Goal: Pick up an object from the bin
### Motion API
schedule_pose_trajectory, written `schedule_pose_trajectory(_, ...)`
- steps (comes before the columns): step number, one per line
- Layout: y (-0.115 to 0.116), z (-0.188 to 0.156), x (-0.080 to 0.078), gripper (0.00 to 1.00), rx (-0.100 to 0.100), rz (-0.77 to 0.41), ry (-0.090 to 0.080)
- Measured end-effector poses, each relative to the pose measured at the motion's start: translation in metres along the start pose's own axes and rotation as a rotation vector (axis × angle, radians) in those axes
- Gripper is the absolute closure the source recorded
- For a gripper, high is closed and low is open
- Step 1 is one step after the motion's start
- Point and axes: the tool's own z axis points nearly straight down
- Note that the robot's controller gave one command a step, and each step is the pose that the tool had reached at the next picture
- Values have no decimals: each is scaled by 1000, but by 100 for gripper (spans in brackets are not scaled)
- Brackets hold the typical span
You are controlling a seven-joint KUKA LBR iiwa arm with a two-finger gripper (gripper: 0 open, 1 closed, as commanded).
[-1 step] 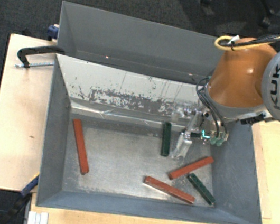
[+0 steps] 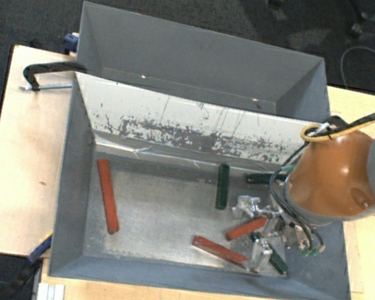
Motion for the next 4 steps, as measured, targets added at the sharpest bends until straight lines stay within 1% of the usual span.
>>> schedule_pose_trajectory(1,1,-1,-2,100,0,-2,-6)
schedule_pose_trajectory(2,1,-1,-2,0,1,-2,-6)
schedule_pose_trajectory(3,-54,44,-5,0,3,-56,-7)
schedule_pose_trajectory(4,-39,17,-11,0,4,-354,-12)
